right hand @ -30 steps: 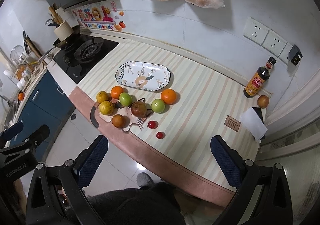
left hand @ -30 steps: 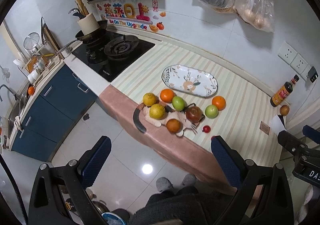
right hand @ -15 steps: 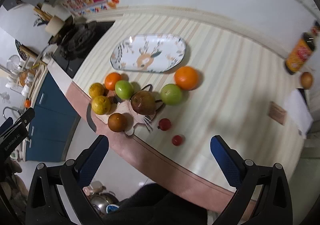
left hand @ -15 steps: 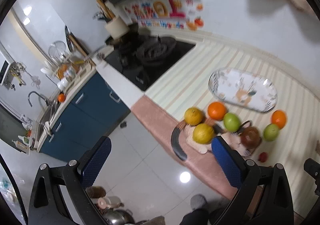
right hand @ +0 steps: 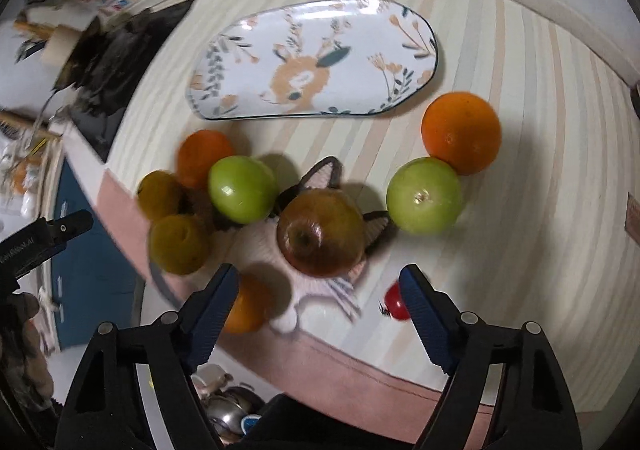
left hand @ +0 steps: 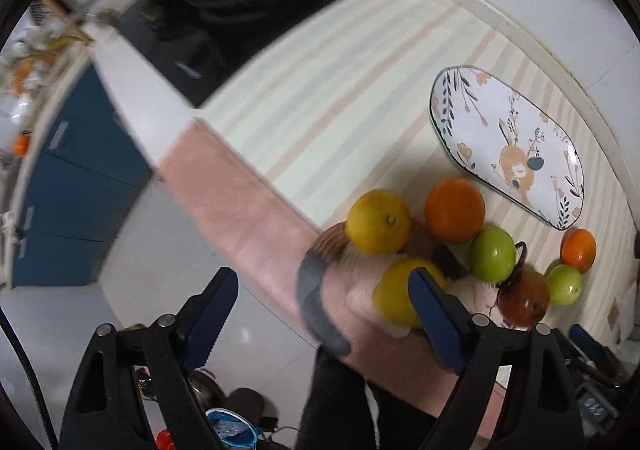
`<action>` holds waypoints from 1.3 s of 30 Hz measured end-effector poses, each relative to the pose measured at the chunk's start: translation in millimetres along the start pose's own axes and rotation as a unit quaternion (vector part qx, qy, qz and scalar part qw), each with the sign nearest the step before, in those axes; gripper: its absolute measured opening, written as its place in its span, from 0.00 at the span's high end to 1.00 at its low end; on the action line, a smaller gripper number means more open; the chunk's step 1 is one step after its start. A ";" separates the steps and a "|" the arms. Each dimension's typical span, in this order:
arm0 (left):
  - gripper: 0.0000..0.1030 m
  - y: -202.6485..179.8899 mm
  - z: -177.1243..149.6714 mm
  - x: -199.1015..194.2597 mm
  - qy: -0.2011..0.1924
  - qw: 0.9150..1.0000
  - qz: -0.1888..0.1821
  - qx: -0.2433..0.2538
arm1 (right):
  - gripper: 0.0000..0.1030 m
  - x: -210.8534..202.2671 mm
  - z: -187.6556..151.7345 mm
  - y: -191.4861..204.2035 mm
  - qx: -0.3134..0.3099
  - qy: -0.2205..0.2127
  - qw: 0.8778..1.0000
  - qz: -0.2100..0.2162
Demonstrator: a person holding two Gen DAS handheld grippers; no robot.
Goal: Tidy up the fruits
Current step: 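Grasp the red apple with the right tool while the left tool grasps a yellow citrus, then lower the red apple and yellow citrus onto the floral plate and open both tools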
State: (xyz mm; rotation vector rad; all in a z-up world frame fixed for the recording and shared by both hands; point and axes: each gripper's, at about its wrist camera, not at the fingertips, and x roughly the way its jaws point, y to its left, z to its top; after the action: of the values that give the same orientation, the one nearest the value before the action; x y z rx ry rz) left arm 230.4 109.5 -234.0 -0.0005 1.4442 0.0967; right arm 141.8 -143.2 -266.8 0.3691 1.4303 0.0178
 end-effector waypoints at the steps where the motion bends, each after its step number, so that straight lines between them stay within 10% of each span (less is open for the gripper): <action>1: 0.16 -2.5 8.3 10.1 0.013 1.000 -0.010 0.012 | 0.19 6.4 2.4 0.3 0.009 0.004 1.000 -0.006; 12: 0.17 -40.5 41.6 74.3 0.080 0.990 -0.036 0.114 | 0.35 53.0 19.7 10.3 0.036 0.031 0.998 -0.037; 16: 0.45 -44.6 40.9 84.1 0.090 0.987 -0.060 0.119 | 0.35 56.7 23.0 15.6 0.031 0.027 0.998 -0.041; 39: 0.46 -33.8 35.1 65.3 0.046 0.991 -0.060 0.111 | 0.35 47.9 11.2 2.9 0.039 0.048 0.998 -0.013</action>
State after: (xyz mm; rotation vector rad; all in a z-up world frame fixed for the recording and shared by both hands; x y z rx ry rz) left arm 275.4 82.2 -296.2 0.0920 1.5376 -0.1643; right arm 160.5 -132.0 -311.1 0.4193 1.5329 -0.0421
